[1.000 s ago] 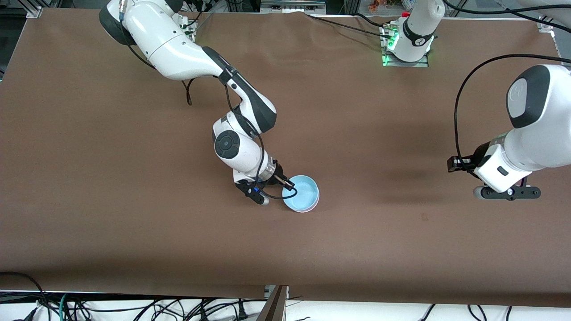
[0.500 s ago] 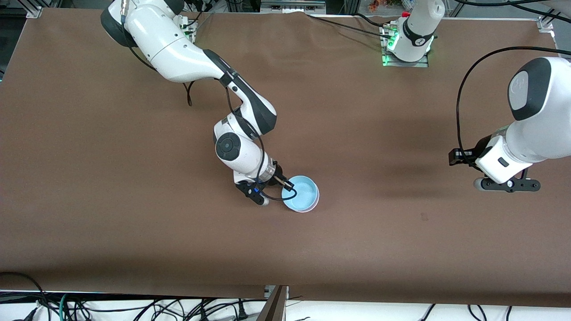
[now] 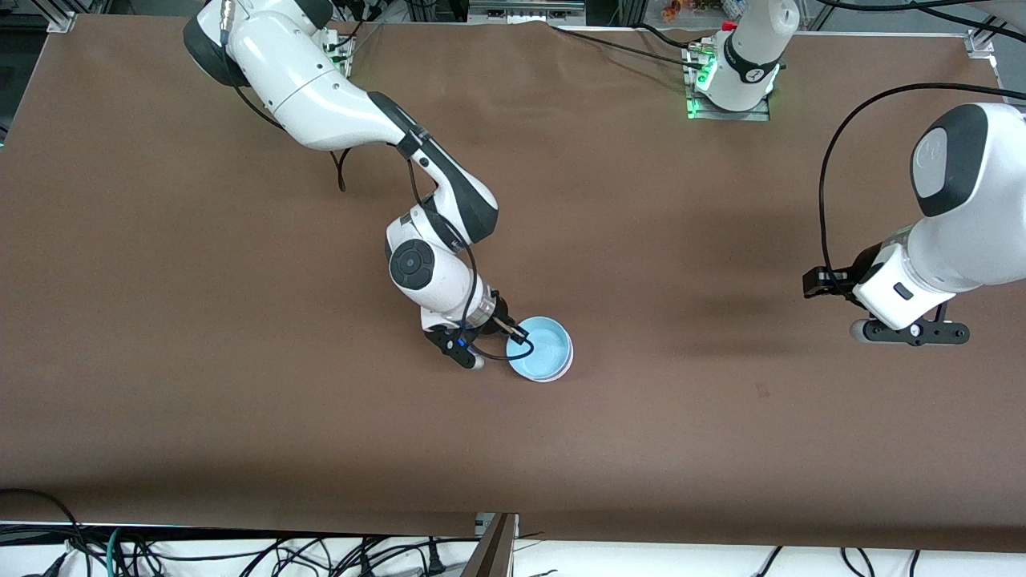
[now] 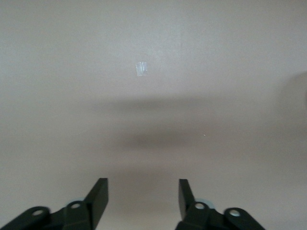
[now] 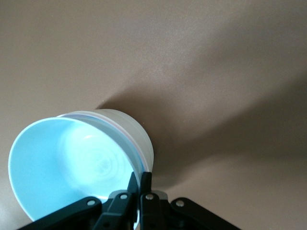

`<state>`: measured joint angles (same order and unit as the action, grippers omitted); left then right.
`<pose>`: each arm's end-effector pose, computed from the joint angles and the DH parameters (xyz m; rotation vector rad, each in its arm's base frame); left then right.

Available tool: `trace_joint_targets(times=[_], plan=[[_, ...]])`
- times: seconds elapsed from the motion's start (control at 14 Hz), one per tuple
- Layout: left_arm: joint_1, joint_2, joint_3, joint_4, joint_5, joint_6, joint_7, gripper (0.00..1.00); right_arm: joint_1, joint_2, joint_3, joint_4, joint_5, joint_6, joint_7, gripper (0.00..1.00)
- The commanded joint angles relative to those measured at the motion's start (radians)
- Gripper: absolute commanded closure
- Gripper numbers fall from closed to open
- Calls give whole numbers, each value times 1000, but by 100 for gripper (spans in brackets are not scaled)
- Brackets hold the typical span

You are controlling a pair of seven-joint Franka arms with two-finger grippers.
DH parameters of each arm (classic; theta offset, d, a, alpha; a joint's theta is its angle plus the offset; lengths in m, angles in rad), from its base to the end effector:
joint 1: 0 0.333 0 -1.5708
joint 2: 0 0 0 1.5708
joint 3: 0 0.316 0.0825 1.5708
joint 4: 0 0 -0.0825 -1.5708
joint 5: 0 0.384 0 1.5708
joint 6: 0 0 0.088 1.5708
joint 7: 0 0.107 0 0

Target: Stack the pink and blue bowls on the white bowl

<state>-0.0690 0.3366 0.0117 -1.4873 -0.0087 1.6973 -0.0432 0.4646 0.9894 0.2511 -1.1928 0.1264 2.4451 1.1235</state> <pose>0.6473 -0.0389 0.4705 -3.1335 0.0202 0.1987 0.6326 0.4668 0.2184 -2.6044 0.8551 0.0772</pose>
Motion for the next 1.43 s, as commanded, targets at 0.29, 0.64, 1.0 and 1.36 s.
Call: trace_joint_targets(times=[0.29, 0.64, 1.0, 1.36], plan=[[6, -19, -7, -24, 6, 38, 23, 5, 9, 0, -35, 71, -30, -145, -2, 0], [3, -7, -7, -16, 3, 58, 14, 0, -20, -17, -39, 193, -30, -382, -62, 0], [-1, -7, -7, -14, 4, 59, 10, 0, -66, -138, -128, 190, -39, -676, -470, 0], [-9, 38, -7, 61, 13, 58, 8, 0, -228, -464, -188, -76, -42, -811, -949, 0]])
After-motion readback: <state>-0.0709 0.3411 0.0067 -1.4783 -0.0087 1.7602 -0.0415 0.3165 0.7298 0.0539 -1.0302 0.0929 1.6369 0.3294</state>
